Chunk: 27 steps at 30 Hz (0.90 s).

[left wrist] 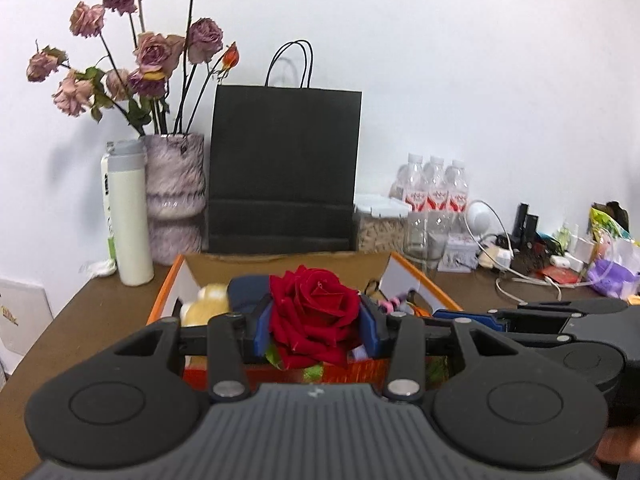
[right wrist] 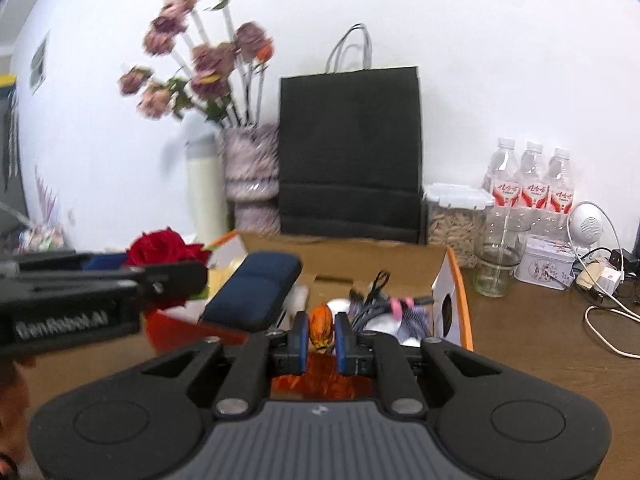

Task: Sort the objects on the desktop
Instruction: 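Carry the rose and orange item into the box and open both grippers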

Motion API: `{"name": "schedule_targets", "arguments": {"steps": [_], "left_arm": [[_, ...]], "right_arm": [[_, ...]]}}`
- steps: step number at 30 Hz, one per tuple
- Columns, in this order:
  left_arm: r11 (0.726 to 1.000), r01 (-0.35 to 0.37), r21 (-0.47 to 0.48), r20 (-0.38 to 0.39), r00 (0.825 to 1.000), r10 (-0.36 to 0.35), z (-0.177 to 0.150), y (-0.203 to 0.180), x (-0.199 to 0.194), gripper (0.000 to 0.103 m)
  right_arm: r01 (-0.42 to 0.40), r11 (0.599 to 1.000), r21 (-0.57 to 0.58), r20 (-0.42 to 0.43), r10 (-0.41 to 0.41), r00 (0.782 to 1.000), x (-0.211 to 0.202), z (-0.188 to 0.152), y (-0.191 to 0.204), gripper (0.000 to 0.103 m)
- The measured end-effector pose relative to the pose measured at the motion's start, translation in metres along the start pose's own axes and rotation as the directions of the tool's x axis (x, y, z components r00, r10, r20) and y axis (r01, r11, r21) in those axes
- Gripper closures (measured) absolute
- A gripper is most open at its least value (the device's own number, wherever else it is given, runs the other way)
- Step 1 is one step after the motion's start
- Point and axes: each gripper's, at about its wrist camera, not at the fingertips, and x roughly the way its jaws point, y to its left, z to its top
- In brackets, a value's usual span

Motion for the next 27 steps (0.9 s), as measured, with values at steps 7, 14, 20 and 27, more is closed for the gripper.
{"name": "schedule_targets", "arguments": {"steps": [7,14,20,27], "left_arm": [[1.000,-0.003,-0.006,-0.028,1.000,0.003,-0.002,-0.010,0.049,0.059],[0.999,0.003,0.038,-0.057,0.998,-0.001,-0.009,-0.009,0.087,0.059],[0.996,0.000,0.087,-0.067,0.998,0.005,-0.012,-0.010,0.107,0.059],[0.995,-0.037,0.098,-0.037,0.998,0.041,-0.009,-0.007,0.107,0.038]], "right_arm": [[0.040,0.999,0.011,-0.012,-0.040,0.999,0.036,0.003,-0.019,0.091],[0.051,0.998,0.027,-0.051,-0.049,0.997,0.072,-0.001,-0.040,0.091],[0.059,0.998,0.000,-0.077,-0.059,0.995,0.091,-0.004,-0.043,0.091],[0.071,0.997,-0.002,-0.062,-0.071,0.996,0.091,-0.003,-0.045,0.069]]}}
